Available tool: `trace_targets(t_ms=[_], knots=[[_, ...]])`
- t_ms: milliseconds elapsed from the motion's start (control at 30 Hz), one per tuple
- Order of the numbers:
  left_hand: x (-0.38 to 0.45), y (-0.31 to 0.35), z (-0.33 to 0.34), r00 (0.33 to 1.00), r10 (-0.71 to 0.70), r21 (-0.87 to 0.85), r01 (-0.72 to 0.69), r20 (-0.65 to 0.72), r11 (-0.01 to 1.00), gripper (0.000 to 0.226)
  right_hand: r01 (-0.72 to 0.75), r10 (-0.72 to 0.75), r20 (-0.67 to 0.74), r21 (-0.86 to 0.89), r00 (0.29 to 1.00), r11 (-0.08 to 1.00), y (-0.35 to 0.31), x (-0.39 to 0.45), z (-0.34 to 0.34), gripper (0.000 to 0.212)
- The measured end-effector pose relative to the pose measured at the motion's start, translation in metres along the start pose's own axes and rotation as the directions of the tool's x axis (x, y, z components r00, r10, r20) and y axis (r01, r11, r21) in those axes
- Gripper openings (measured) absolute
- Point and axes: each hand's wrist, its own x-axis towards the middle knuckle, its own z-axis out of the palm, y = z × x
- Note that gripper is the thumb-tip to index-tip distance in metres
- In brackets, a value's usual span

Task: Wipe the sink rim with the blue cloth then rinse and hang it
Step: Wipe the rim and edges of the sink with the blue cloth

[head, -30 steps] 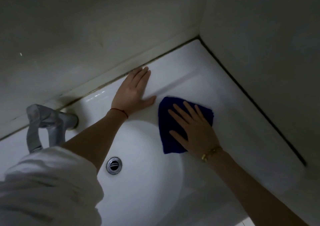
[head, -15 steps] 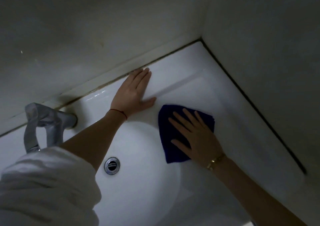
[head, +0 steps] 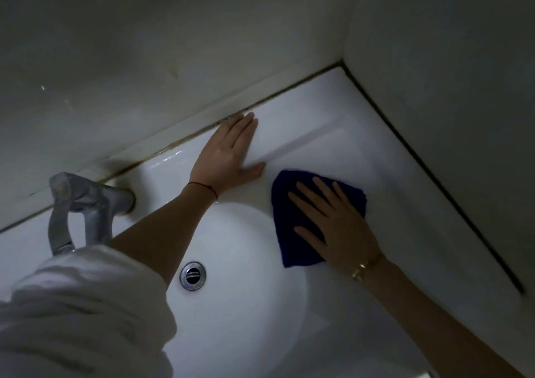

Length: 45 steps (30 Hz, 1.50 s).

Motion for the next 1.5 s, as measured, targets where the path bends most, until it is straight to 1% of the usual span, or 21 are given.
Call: trace_targets(t_ms=[67,167,233,300,367,433,500,567,633,700,767,800,867,967,1033,1100,1167,1233,1333,1400,1500], knots=[[0.001,0.0,0.0,1.0,0.01,0.001,-0.01,-0.013,1.0,0.076,-0.028,0.028,-0.019,0.003,0.999,1.0,0.018,-0.01,-0.005,0.056],[0.001,0.0,0.0,1.0,0.017,0.004,-0.017,-0.017,1.0,0.075,-0.22,0.218,-0.084,-0.021,0.972,0.975,0.038,0.008,-0.015,0.058],[0.001,0.0,0.0,1.0,0.02,0.011,-0.019,-0.01,1.0,0.076,-0.334,0.328,-0.116,-0.04,0.937,0.942,0.032,0.032,-0.015,0.061],[0.001,0.0,0.001,1.0,0.022,0.017,-0.022,-0.009,1.0,0.076,-0.385,0.379,-0.11,-0.045,0.919,0.922,0.018,0.048,-0.012,0.062],[0.001,0.0,0.002,1.0,0.023,0.025,-0.022,-0.016,0.999,0.077,-0.296,0.292,-0.086,-0.037,0.953,0.955,0.004,0.046,-0.008,0.062],[0.0,-0.001,0.002,1.0,0.021,0.025,-0.02,-0.02,0.999,0.077,-0.125,0.123,-0.04,-0.041,0.992,0.991,-0.002,0.029,-0.002,0.059],[0.0,-0.001,0.003,1.0,0.016,0.024,-0.015,-0.021,1.0,0.077,-0.019,0.019,-0.006,-0.049,1.0,0.999,0.006,0.013,-0.003,0.058],[0.0,-0.002,0.002,1.0,0.018,0.023,-0.017,-0.02,1.0,0.077,-0.055,0.054,-0.03,-0.058,0.998,0.997,0.023,0.01,-0.007,0.057],[0.0,-0.002,0.003,0.999,0.025,0.016,-0.025,-0.025,1.0,0.077,-0.201,0.196,-0.092,-0.048,0.976,0.978,0.038,0.02,-0.014,0.057],[0.0,-0.001,0.002,1.0,0.017,0.018,-0.017,-0.019,1.0,0.078,-0.341,0.334,-0.136,-0.03,0.933,0.94,0.035,0.035,-0.015,0.059],[0.0,-0.001,0.002,1.0,0.007,0.017,-0.007,-0.009,1.0,0.079,-0.393,0.386,-0.135,-0.036,0.913,0.919,0.016,0.042,-0.01,0.06],[0.0,-0.001,0.002,1.0,0.006,0.018,-0.006,-0.009,1.0,0.078,-0.354,0.348,-0.114,-0.04,0.931,0.934,0.006,0.041,-0.007,0.061],[0.0,-0.001,0.002,1.0,0.01,0.025,-0.01,-0.01,1.0,0.078,-0.187,0.185,-0.048,-0.044,0.982,0.981,-0.01,0.026,0.0,0.059],[0.0,0.0,0.0,1.0,0.001,0.02,-0.001,-0.003,1.0,0.078,0.0,0.0,0.002,-0.014,1.0,1.0,-0.006,-0.001,0.002,0.057],[0.0,0.0,0.0,1.0,0.007,0.02,-0.007,-0.009,1.0,0.077,-0.022,0.021,-0.024,-0.043,0.999,0.999,0.015,-0.004,-0.004,0.055],[0.0,0.0,0.001,1.0,0.014,0.019,-0.014,-0.016,1.0,0.076,-0.172,0.167,-0.079,-0.06,0.983,0.983,0.036,0.008,-0.013,0.056],[0.001,0.0,0.001,1.0,0.015,0.021,-0.014,-0.015,1.0,0.076,-0.33,0.322,-0.136,-0.045,0.937,0.943,0.035,0.027,-0.016,0.057],[0.0,0.0,0.001,1.0,0.012,0.023,-0.011,-0.008,1.0,0.077,-0.392,0.384,-0.143,-0.035,0.912,0.919,0.015,0.038,-0.01,0.059],[0.0,0.0,0.0,1.0,0.007,0.026,-0.007,-0.003,1.0,0.079,-0.191,0.189,-0.064,-0.037,0.98,0.981,-0.013,0.023,-0.001,0.058],[0.0,-0.001,0.0,1.0,0.005,0.022,-0.005,0.001,1.0,0.079,-0.063,0.063,-0.035,-0.019,0.997,0.998,-0.015,0.001,0.004,0.056],[0.0,-0.001,0.0,1.0,0.007,0.015,-0.007,-0.005,1.0,0.077,-0.064,0.063,-0.054,-0.016,0.997,0.998,0.007,-0.013,-0.001,0.055]])
